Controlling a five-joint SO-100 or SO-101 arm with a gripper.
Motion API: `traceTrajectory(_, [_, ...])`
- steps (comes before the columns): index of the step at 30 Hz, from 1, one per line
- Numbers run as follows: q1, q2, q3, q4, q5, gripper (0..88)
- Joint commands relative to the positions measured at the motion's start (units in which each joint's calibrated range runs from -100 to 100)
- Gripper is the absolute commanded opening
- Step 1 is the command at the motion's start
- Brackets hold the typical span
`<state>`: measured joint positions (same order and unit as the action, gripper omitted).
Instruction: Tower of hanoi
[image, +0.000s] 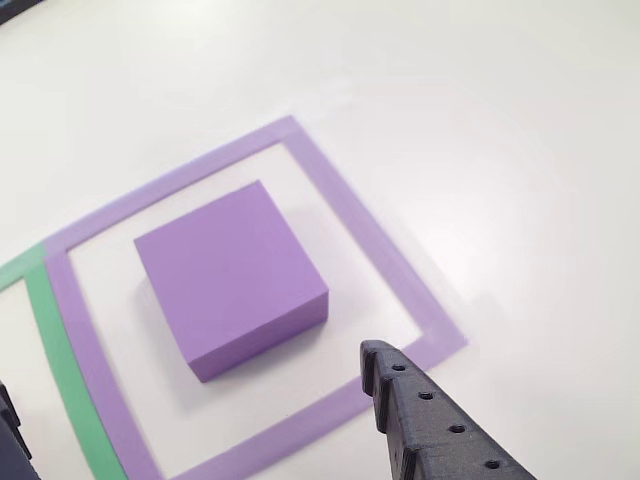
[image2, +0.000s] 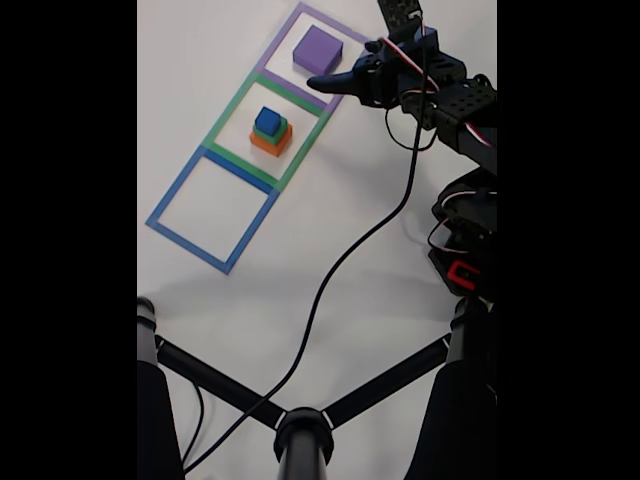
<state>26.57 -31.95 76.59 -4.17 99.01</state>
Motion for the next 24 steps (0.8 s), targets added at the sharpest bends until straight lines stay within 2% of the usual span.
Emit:
traceTrajectory(1, [0.2,7.8,0.1,-13.8,1.0,43.0])
traceTrajectory(11, [2.4,28.3,-5.3,-31.4,1.0,42.6])
traceTrajectory(24, [0.3,42.9,-11.7,-43.0,1.0,43.0])
